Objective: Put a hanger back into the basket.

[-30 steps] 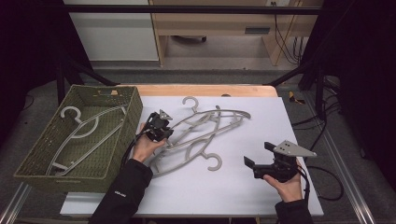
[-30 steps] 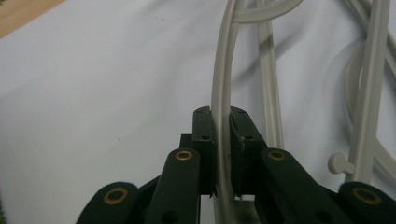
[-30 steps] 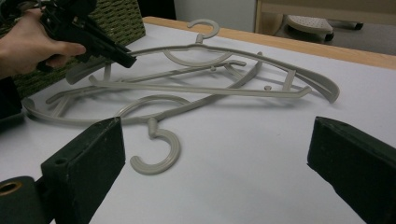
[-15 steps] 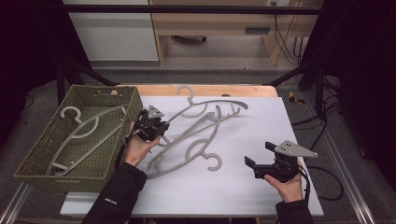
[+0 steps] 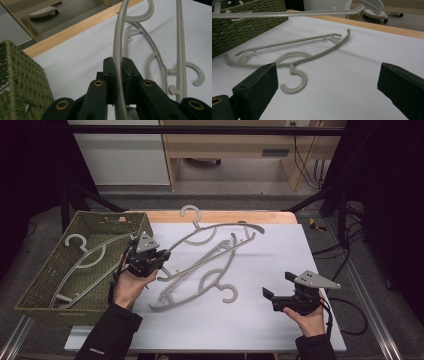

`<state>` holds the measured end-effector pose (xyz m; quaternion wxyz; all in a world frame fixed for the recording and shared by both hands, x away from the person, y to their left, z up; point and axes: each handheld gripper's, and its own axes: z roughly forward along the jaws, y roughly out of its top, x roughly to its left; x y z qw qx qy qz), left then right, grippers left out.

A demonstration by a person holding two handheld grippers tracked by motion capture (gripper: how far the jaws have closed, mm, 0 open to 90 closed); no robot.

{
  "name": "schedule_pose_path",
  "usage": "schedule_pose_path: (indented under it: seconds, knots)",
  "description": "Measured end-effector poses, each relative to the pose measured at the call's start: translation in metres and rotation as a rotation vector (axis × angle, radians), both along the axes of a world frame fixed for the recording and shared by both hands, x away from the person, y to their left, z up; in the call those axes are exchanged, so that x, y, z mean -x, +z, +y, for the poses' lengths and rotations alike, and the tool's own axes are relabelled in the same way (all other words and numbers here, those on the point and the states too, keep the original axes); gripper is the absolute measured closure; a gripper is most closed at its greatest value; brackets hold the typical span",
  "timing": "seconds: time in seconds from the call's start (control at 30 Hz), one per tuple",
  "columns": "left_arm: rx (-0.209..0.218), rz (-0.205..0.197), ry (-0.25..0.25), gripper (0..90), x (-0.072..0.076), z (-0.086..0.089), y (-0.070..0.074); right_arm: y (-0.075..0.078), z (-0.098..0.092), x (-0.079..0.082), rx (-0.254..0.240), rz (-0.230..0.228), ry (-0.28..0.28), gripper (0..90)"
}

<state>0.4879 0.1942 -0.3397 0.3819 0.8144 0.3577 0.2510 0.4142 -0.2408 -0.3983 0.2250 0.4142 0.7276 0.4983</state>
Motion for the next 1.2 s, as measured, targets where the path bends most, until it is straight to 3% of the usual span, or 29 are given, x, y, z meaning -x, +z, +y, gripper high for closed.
schedule_pose_path:
  seconds: [0.37,0.63,1.2]
  knots:
    - [0.027,-0.079,0.058,82.2,0.021,0.042,0.021,0.000,-0.001,0.001,0.002,0.003,-0.006,1.8]
    - [0.045,-0.091,0.094,82.3,0.030,0.065,0.029,-0.001,-0.001,0.001,0.008,0.005,-0.010,1.4]
    - [0.039,-0.136,0.188,82.3,0.041,0.138,0.043,-0.002,-0.002,0.000,0.016,0.010,-0.010,1.7]
